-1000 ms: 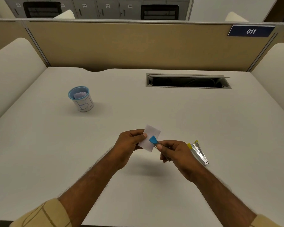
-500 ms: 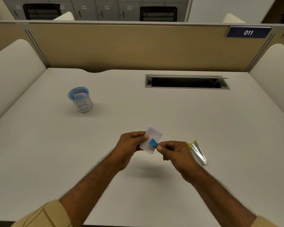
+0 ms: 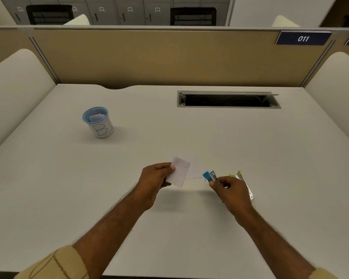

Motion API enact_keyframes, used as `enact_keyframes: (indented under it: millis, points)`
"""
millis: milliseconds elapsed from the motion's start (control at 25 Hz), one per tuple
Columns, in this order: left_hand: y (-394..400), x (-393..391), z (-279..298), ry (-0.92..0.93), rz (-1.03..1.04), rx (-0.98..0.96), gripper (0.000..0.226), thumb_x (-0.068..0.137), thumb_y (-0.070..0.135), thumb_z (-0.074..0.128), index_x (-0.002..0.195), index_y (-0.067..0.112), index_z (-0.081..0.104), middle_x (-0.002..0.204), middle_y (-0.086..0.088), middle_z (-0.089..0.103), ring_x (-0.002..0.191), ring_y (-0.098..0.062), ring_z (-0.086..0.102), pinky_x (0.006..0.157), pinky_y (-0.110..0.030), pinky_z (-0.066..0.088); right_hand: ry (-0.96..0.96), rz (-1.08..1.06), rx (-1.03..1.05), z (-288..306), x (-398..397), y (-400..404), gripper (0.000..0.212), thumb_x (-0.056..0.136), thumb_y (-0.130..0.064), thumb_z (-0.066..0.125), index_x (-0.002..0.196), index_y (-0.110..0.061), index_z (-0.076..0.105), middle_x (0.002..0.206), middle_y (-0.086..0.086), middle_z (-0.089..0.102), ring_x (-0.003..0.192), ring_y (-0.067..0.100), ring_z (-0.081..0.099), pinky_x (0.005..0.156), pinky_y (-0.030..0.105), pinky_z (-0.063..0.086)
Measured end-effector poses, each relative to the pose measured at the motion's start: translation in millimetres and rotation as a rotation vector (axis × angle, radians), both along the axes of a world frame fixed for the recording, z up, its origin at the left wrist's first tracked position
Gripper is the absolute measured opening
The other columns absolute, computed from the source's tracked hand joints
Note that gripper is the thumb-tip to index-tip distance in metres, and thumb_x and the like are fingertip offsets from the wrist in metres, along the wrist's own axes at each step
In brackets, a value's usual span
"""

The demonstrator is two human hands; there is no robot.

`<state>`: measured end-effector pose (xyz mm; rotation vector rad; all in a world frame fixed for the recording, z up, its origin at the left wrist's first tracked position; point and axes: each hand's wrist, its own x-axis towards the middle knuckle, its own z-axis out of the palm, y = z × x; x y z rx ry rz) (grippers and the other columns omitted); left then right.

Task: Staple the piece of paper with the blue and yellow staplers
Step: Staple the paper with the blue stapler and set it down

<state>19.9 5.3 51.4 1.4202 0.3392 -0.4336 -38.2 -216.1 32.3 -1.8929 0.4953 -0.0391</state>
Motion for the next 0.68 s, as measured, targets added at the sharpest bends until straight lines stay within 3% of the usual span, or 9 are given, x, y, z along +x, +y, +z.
enact_keyframes:
  millis: [120,240,360,480,560,640,680]
  points:
    - [0,0,-4,0.011,0.014,0.012,0.020,0.090,0.011,0.064,0.108,0.008,0.073,0.109,-0.011,0.074,0.085,-0.018,0.066,0.065,-0.025,0.050,-0.014,0.016,-0.323,-16,-6,-1,0.022,0.077,-0.022,0.074,0.063,-0.009,0.063,0.052,-0.004,0.047,0.051,0.015,0.040,0.050,0.028,0.031]
    - [-1,0,-7,0.011,0.021,0.028,0.021,0.091,0.012,0.065,0.110,0.007,0.072,0.108,-0.010,0.073,0.086,-0.018,0.066,0.065,-0.024,0.050,0.030,-0.002,-0.435,-28,-8,0,0.028,0.077,-0.026,0.072,0.059,-0.010,0.057,0.050,-0.002,0.052,0.048,0.016,0.045,0.048,0.030,0.035]
    - [1,1,-10,0.012,0.028,0.028,0.022,0.090,0.013,0.066,0.110,0.007,0.072,0.107,-0.009,0.073,0.087,-0.018,0.066,0.065,-0.024,0.051,0.115,0.020,-0.515,-26,-6,3,0.025,0.076,-0.033,0.073,0.073,-0.011,0.063,0.070,0.004,0.065,0.067,0.025,0.060,0.059,0.033,0.046]
    - [1,2,-12,-0.014,0.031,0.025,0.020,0.087,0.013,0.070,0.107,0.008,0.074,0.104,-0.008,0.075,0.086,-0.018,0.068,0.068,-0.026,0.052,0.023,0.020,-0.736,-15,2,5,0.050,0.073,-0.048,0.076,0.103,-0.009,0.066,0.094,0.008,0.067,0.093,0.029,0.061,0.080,0.038,0.050]
    - [2,4,-12,-0.045,0.033,0.022,0.019,0.085,0.012,0.072,0.103,0.009,0.075,0.099,-0.006,0.077,0.085,-0.017,0.069,0.065,-0.024,0.053,-0.079,0.040,-0.413,7,15,16,0.049,0.074,-0.046,0.076,0.110,-0.015,0.066,0.093,0.003,0.067,0.088,0.020,0.062,0.077,0.032,0.048]
    - [2,7,-12,-0.076,0.028,0.020,0.018,0.082,0.012,0.075,0.100,0.009,0.076,0.096,-0.007,0.078,0.085,-0.020,0.071,0.064,-0.024,0.054,-0.025,0.133,0.054,29,33,28,0.040,0.077,-0.041,0.076,0.108,-0.018,0.068,0.084,0.002,0.071,0.073,0.012,0.065,0.063,0.023,0.047]
    - [2,9,-13,-0.089,0.018,0.018,0.019,0.081,0.012,0.076,0.099,0.008,0.076,0.096,-0.009,0.077,0.086,-0.022,0.071,0.067,-0.028,0.055,0.009,0.169,0.166,35,42,34,0.035,0.078,-0.037,0.075,0.106,-0.018,0.069,0.083,0.004,0.073,0.066,0.010,0.066,0.056,0.021,0.046]
